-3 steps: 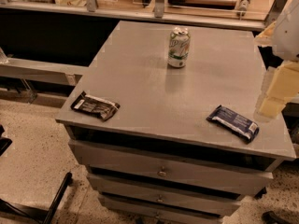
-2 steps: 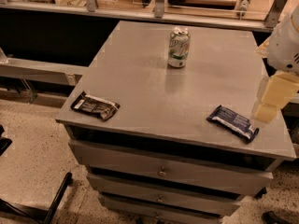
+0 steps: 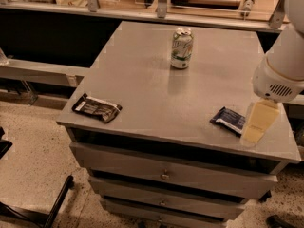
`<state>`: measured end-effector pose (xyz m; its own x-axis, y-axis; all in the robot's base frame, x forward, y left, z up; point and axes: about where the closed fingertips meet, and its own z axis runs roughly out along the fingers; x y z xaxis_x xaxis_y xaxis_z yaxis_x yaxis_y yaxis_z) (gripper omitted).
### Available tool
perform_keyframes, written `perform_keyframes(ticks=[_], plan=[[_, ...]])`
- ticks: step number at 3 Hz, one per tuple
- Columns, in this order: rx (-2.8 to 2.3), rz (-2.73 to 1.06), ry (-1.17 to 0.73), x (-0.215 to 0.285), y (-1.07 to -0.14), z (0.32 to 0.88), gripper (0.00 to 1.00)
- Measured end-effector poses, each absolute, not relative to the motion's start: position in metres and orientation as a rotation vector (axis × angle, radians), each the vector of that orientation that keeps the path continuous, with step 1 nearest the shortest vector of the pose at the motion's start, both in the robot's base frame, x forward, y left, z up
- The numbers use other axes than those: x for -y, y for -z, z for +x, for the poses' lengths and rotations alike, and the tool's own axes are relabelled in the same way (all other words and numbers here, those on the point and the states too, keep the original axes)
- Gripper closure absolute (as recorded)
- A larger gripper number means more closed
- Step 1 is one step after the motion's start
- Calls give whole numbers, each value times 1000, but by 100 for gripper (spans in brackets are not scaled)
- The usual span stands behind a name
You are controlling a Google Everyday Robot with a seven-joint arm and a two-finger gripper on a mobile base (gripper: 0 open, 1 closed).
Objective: Move rxbar blueberry near 7up can
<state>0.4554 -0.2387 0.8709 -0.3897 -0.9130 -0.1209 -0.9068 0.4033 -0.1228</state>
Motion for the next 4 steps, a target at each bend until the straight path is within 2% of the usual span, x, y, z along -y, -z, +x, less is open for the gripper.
perform_keyframes(ticks=[1, 2, 3, 4], plan=[[-2566, -1593, 42, 246, -848, 457, 0], [-2569, -1590, 43, 246, -847, 457, 16], [-2567, -1590, 44, 246, -847, 457, 39], [-2566, -1591, 45, 245, -847, 457, 45]])
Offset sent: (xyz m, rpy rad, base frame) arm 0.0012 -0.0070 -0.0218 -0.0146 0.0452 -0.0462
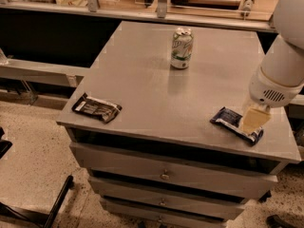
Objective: Move rxbar blueberry near 7up can
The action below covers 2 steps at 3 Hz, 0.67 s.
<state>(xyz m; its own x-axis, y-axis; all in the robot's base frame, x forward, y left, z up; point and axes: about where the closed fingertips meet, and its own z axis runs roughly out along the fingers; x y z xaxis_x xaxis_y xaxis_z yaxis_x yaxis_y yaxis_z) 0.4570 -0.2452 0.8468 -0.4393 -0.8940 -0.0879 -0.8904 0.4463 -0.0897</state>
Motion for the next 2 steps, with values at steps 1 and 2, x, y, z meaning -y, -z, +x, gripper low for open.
perform_keyframes(ticks=[1, 2], plan=[[-2564, -1591, 47, 245, -847, 457, 23], [-2554, -1612, 14, 244, -844, 457, 1]])
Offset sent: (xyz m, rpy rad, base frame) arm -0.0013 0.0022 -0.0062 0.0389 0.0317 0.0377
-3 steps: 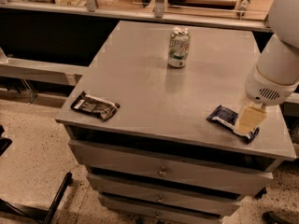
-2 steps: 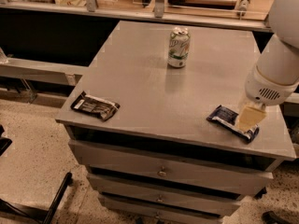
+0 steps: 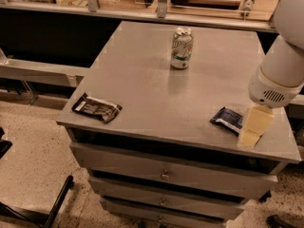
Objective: Move rxbar blueberry near 7up can
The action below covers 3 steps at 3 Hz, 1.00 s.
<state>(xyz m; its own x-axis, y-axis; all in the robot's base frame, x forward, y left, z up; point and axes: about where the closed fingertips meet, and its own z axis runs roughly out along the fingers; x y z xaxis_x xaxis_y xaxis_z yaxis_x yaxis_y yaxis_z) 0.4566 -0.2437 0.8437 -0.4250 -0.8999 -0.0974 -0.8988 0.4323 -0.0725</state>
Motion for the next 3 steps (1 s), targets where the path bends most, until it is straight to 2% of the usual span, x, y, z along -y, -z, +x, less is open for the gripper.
perform_keyframes(ticks=[1, 2, 3], plan=[[-2564, -1620, -4, 244, -837, 458, 0], [-2562, -1620, -2, 244, -837, 458, 18], [-2561, -1620, 0, 243, -837, 458, 41]])
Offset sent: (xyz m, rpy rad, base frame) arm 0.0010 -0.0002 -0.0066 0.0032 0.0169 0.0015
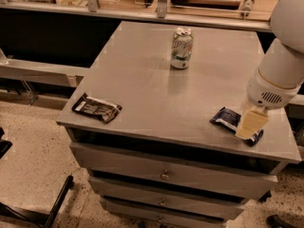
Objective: Move rxbar blueberry near 7up can
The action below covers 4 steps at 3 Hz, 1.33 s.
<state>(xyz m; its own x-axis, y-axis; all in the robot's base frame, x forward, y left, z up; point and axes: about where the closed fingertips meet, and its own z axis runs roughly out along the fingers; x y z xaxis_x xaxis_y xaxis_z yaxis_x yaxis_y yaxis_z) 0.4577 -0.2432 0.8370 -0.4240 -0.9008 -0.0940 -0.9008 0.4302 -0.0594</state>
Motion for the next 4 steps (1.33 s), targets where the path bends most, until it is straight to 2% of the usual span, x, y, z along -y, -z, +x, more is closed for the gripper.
perform_keyframes(ticks=[2, 3, 4], plan=[[-2558, -1620, 3, 243, -837, 458, 88], [-2556, -1621, 5, 242, -837, 458, 100], [-2556, -1621, 5, 242, -837, 458, 100]])
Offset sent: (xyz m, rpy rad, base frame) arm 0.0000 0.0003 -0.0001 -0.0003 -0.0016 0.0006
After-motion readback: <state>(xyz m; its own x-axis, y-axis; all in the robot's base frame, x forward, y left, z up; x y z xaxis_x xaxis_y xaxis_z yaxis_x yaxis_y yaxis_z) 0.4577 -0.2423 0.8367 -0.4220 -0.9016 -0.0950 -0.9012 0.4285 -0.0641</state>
